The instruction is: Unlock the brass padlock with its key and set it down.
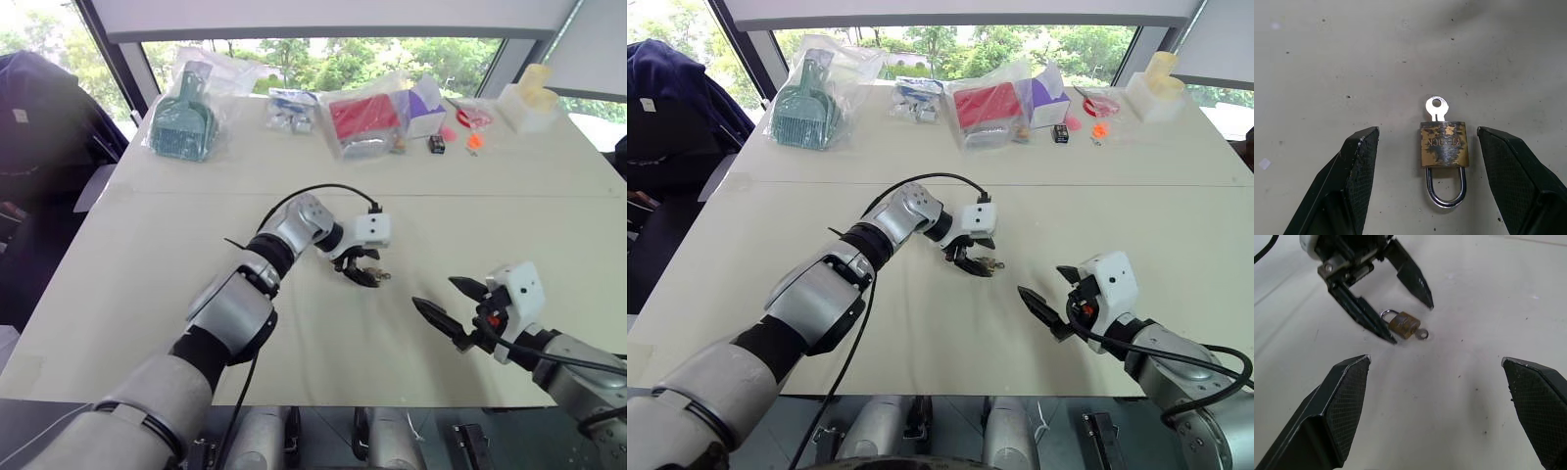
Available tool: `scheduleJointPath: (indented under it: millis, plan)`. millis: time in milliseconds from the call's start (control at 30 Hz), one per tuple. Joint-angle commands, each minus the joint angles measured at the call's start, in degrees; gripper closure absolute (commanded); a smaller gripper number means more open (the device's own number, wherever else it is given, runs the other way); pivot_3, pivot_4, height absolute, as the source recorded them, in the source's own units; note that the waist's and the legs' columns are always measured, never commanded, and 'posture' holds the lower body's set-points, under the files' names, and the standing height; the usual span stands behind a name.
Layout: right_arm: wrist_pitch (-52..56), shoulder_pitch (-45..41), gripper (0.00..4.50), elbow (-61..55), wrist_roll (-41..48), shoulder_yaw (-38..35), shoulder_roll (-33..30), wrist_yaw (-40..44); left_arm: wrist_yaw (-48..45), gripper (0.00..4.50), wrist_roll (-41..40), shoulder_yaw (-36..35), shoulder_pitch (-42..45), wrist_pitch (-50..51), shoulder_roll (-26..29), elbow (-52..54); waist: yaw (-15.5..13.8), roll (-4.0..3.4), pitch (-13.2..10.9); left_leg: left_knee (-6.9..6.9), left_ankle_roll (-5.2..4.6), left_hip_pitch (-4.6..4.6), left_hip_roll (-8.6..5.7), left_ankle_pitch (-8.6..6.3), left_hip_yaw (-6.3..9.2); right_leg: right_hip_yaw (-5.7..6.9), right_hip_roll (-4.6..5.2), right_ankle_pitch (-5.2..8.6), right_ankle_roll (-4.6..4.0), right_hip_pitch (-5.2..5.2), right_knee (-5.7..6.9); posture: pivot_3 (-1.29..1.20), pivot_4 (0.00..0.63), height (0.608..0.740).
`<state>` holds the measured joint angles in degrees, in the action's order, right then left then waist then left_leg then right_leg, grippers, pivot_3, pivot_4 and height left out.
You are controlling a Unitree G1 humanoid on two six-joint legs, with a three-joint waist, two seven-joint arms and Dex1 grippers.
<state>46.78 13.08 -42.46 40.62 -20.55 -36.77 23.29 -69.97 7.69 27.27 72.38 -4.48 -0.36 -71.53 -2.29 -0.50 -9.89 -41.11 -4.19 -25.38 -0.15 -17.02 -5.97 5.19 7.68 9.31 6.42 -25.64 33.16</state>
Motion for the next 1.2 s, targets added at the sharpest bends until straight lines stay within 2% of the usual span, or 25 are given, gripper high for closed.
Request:
scheduleJointPath:
  millis: [33,133,267,300,433,533,667,800,1000,1200]
  plan:
    - [-1.47,-0.99,0.09,-0.21,-0.70,0.42,0.55,-0.30,-0.40,1.18,3.07,0.15,0.52,-1.54,-0.31,0.08,-0.01,-0.01,0.01,0.00,0.00,0.00,0.00,0.00,0.00,0.00,0.00,0.00,0.00,0.00,0.00,0.00,0.150,0.735]
    - [-1.75,-2.09,0.00,0.47,-1.14,1.44,0.68,-0.52,-0.40,1.98,5.15,0.97,-0.81,-3.27,-0.14,0.23,0.02,0.01,0.03,0.00,0.00,0.02,0.00,0.00,0.00,0.00,0.00,0.00,0.00,0.02,0.00,0.00,0.150,0.735]
    - [-1.98,-2.95,0.00,1.23,-1.52,2.34,0.64,-0.33,-1.27,3.61,6.31,1.08,-2.25,-5.03,0.04,0.68,-0.01,0.02,0.05,-0.02,0.00,0.08,0.00,0.00,0.03,0.01,0.01,0.00,-0.01,0.11,0.00,0.00,0.150,0.735]
    - [-1.74,-3.23,0.00,1.53,-1.32,2.50,0.68,-0.33,-0.98,3.75,6.72,1.26,-2.67,-5.51,0.29,0.78,-0.02,0.02,0.05,-0.02,0.00,0.09,0.00,0.00,0.03,0.01,0.01,0.00,-0.01,0.12,-0.01,0.00,0.150,0.735]
    - [-0.29,-4.57,0.00,2.65,0.13,3.22,1.45,-0.90,2.07,3.75,7.33,0.37,-3.12,-7.43,1.85,1.82,0.04,0.05,0.08,-0.02,-0.01,0.10,0.00,0.00,0.03,0.01,0.01,0.00,-0.01,0.13,-0.01,0.00,0.150,0.735]
    - [0.75,-8.94,0.00,3.95,5.93,3.28,7.67,-4.15,9.22,3.75,4.06,-4.90,-3.00,-12.93,5.12,6.47,0.43,0.07,0.07,-0.04,0.00,0.12,0.03,0.00,0.05,0.02,0.01,-0.01,-0.01,0.14,0.02,0.00,0.150,0.735]
    - [2.52,-16.70,0.00,6.03,17.05,3.07,15.71,-9.10,5.23,3.75,-3.08,-11.30,-6.69,-12.05,10.37,20.05,1.53,0.04,0.07,0.03,0.04,0.03,0.10,0.02,0.03,0.01,0.00,-0.13,0.14,-0.12,0.24,0.00,0.150,0.735]
    - [1.58,-24.52,0.00,12.12,23.83,3.39,22.68,-14.07,6.35,3.75,-8.95,-15.45,-13.74,-3.94,12.86,39.15,1.55,0.01,0.09,0.08,0.05,0.01,0.05,0.03,0.03,0.01,0.05,-0.16,0.17,-0.10,0.24,0.00,0.150,0.735]
    - [-0.10,-28.48,0.00,14.96,27.47,3.66,25.77,-17.77,11.97,3.75,-9.73,-16.15,-21.79,3.74,14.43,56.17,1.61,-0.02,0.09,0.05,0.14,0.05,-0.07,0.08,0.01,0.00,0.06,-0.16,0.15,0.09,0.16,0.00,0.150,0.735]
    - [-1.25,-28.17,0.00,15.64,29.01,4.15,25.59,-19.53,15.34,3.75,-10.44,-15.51,-24.01,6.29,13.95,61.09,1.68,-0.02,0.10,0.06,0.08,0.13,-0.05,0.05,0.03,0.01,-0.01,-0.16,0.16,0.14,0.18,0.00,0.150,0.735]
